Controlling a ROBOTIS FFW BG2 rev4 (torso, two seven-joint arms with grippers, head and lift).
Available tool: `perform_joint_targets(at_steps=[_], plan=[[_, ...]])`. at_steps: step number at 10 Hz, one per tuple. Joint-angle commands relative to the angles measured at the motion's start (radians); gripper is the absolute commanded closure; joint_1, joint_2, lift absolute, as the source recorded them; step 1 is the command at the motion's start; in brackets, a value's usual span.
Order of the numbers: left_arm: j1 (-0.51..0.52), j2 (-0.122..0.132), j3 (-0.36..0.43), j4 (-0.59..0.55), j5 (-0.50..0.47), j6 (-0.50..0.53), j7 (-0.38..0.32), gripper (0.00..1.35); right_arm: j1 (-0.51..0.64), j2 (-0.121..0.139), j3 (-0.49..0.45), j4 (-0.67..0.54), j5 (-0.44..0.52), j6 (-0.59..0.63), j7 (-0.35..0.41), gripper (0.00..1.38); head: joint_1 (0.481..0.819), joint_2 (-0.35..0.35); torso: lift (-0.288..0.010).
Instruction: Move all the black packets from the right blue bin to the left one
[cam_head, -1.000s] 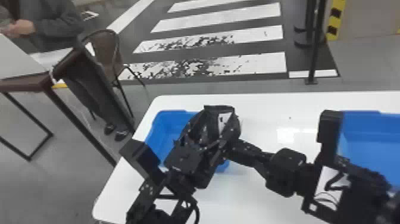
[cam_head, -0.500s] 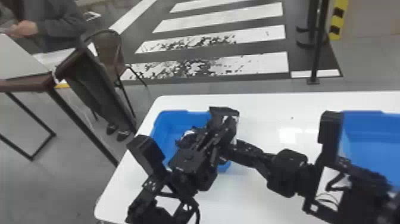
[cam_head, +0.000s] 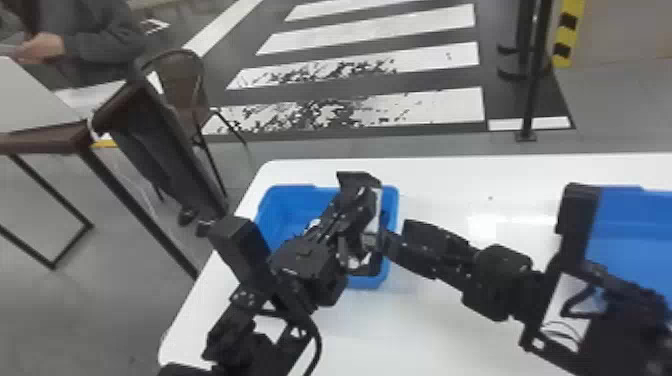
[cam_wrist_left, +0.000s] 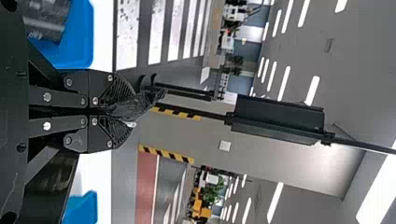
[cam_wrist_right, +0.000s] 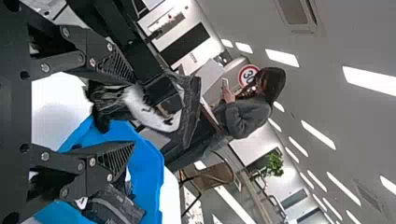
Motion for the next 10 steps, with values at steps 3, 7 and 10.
perform_joint_targets(at_steps=[3, 7, 10], plan=[[-0.209, 0.005, 0.069, 0.344, -0.235, -0.240, 0.086, 0.90, 0.123, 0.016, -0.201, -0.052, 0.045, 0.002, 0.000, 0.15, 0.695, 0.345, -0.140], [-0.180, 0.011, 0.059, 0.437, -0.031, -0.395, 0.042, 0.19, 0.236, 0.037, -0.387, -0.136, 0.123, 0.002, 0.000, 0.15, 0.695, 0.278, -0.140], [0.036, -0.026, 0.029, 0.153, -0.009, -0.410, 0.040, 0.25, 0.398, 0.083, -0.536, -0.248, 0.272, -0.028, -0.002, 0.15, 0.695, 0.190, -0.140]])
